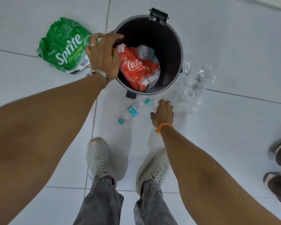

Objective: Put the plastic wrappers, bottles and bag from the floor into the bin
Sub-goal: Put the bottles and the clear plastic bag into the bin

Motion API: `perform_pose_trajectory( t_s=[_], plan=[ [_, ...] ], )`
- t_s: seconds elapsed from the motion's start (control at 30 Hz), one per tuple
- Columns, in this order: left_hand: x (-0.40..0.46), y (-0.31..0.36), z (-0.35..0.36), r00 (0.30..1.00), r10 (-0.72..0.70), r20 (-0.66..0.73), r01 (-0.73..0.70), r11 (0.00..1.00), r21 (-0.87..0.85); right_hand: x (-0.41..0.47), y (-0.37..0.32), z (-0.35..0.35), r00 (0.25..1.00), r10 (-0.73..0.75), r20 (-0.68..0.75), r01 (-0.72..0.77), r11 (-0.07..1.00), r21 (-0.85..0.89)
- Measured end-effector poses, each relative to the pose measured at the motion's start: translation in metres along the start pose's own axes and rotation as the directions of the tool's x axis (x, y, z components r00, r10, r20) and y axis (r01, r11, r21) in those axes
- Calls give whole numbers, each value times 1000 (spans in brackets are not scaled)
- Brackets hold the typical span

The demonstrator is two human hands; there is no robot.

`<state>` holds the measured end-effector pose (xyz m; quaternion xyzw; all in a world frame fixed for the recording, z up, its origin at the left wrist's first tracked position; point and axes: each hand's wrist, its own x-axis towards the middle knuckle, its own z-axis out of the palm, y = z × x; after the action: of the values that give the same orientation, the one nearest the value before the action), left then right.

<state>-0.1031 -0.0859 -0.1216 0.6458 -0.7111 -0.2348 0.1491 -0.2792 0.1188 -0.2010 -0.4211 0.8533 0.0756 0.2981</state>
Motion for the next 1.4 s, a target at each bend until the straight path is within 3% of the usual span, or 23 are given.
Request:
perform_pose_trajectory(
  t_s=[0.07,0.27,0.33,0.43,0.53,0.67,0.77,0.87,0.93,1.0,1.07,1.13,1.17,1.23,1.27,1.33,1.4],
  plan=[
    [1,0,0,1000,-7,1,7,1000,-17,6,-6,8,999,9,45,-3,992,-127],
    [0,-1,3,1000,4,-11,-5,998,-56,14,-9,26,991,-57,121,78,981,-180],
    [0,-1,2,1000,7,-8,-7,998,-61,13,-9,21,992,-46,113,60,991,-120],
    [-1,-1,1,1000,29,-10,-30,998,-61,-1,-13,-5,995,55,80,-68,985,159],
    [-4,-2,1,999,34,-7,-34,998,-57,-29,-15,-38,982,147,120,-185,880,436],
    [-3,3,-2,1000,29,9,-29,998,-57,-59,-15,-111,921,383,66,-317,642,698],
    [-3,3,-1,1000,18,14,-17,998,-63,-68,-23,-171,878,476,-54,-204,474,857],
    [-3,2,-1,1000,9,16,-8,998,-65,-68,-52,-203,935,337,-109,-20,357,934],
    [-2,1,-1,1000,7,15,-6,998,-70,-60,-75,-208,981,165,-100,21,425,905],
    [-2,1,-1,1000,12,14,-11,997,-70,-44,-87,-206,988,111,-111,41,497,867],
    [-2,1,-1,1000,16,12,-16,997,-71,-20,-82,-199,961,220,-167,55,439,897],
    [-3,1,1,1000,17,11,-17,997,-71,7,-64,-189,887,387,-251,106,359,927],
    [-2,1,1,1000,17,13,-16,997,-72,22,-53,-182,843,452,-291,109,387,916],
    [-2,0,1,1000,15,18,-14,997,-79,48,-27,-164,817,468,-337,7,576,817],
    [-2,0,1,1000,17,19,-16,997,-82,59,-15,-155,842,446,-303,-107,689,717],
    [0,-1,2,1000,12,18,-11,996,-92,75,6,-133,908,411,-76,-336,825,455],
    [1,-2,4,1000,10,13,-8,994,-109,81,22,-114,932,341,125,-362,898,251]
  ],
)
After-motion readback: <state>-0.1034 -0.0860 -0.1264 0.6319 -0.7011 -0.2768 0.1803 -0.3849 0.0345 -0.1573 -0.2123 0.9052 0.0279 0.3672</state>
